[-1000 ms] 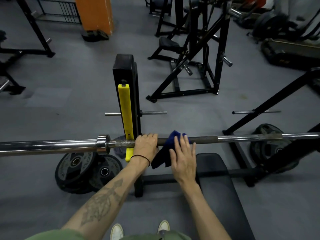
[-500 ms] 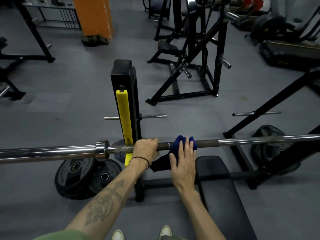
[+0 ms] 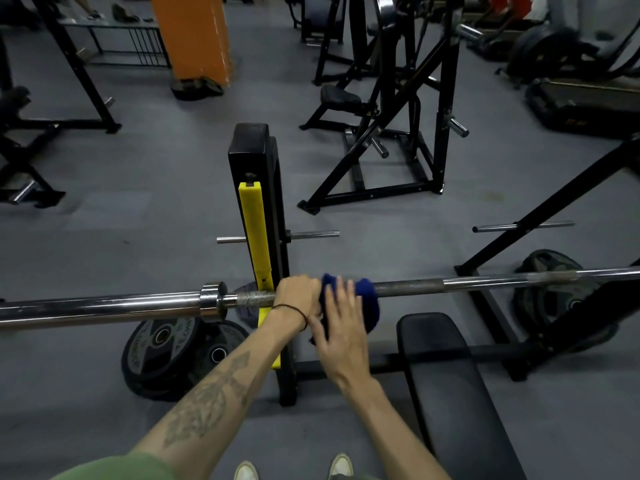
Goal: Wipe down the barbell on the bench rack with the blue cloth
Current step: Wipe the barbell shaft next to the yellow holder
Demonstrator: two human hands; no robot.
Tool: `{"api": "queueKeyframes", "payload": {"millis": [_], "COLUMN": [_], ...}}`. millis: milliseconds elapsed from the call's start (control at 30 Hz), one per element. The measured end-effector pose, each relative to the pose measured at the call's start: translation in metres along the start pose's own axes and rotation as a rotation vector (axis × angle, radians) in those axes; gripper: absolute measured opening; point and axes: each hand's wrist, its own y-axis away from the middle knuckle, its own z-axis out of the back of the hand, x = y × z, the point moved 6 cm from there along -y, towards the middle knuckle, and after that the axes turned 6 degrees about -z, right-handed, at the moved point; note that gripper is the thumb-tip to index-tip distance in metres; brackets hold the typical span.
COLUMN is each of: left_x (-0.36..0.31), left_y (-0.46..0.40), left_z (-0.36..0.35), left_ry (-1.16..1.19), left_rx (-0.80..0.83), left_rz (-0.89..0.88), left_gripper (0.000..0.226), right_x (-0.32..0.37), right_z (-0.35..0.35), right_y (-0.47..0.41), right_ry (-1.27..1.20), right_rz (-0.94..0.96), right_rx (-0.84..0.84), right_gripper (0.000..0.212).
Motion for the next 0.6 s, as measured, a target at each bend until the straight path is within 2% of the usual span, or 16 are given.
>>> {"api": "queueKeyframes", "payload": {"millis": [100,133,200,267,333,433,500,533,600], "left_x": [-0.004,-0.005,-0.006,-0.007,-0.008,-0.009,-0.007,-0.008,-0.009], "left_y": [0.013,0.019,0.029,0.032,0.027,0.02,0.021,0.023,0.023], "left_z": [-0.004,-0.004,-0.008,-0.009,-0.007,-0.008,-0.008,-0.008,-0.011], "left_ry": [-0.017,-0.016,-0.007,-0.003,0.001,0.031,0.054,0.052,0.036], "left_rx": [-0.162,-0.219,-0.279,-0.291,-0.272,-0.219,-0.231,-0.247,-0.251], "left_rz": [-0.04,-0.058,-0.086,-0.086,-0.068,-0.043,-0.049,-0.055,-0.055], "left_gripper": [0.03,0.03,0.029,0.031,0.028,0.026,0.024,0.023,0.024], "right_x": [-0.014,-0.028,-0.052,-0.048,-0.022,-0.009,-0.029,-0.042,-0.056], "right_z": [0.008,0.016,0.033,0.032,0.017,0.009,0.023,0.031,0.041], "right_y": [-0.004,-0.007,-0.011,-0.011,-0.009,-0.004,-0.008,-0.012,-0.012], "right_ry": [0.148,0.182,0.137,0.026,-0.046,0.086,0.202,0.209,0.123], "right_rz": [0.213,0.211,0.05,-0.108,-0.117,0.145,0.262,0.24,0.062], "right_rx": [0.018,-0.02,-0.104,-0.136,-0.067,0.056,0.0,-0.046,-0.123], "right_gripper": [0.063,0.061,0.061,0.064,0.07,0.069,0.062,0.06,0.06]}}
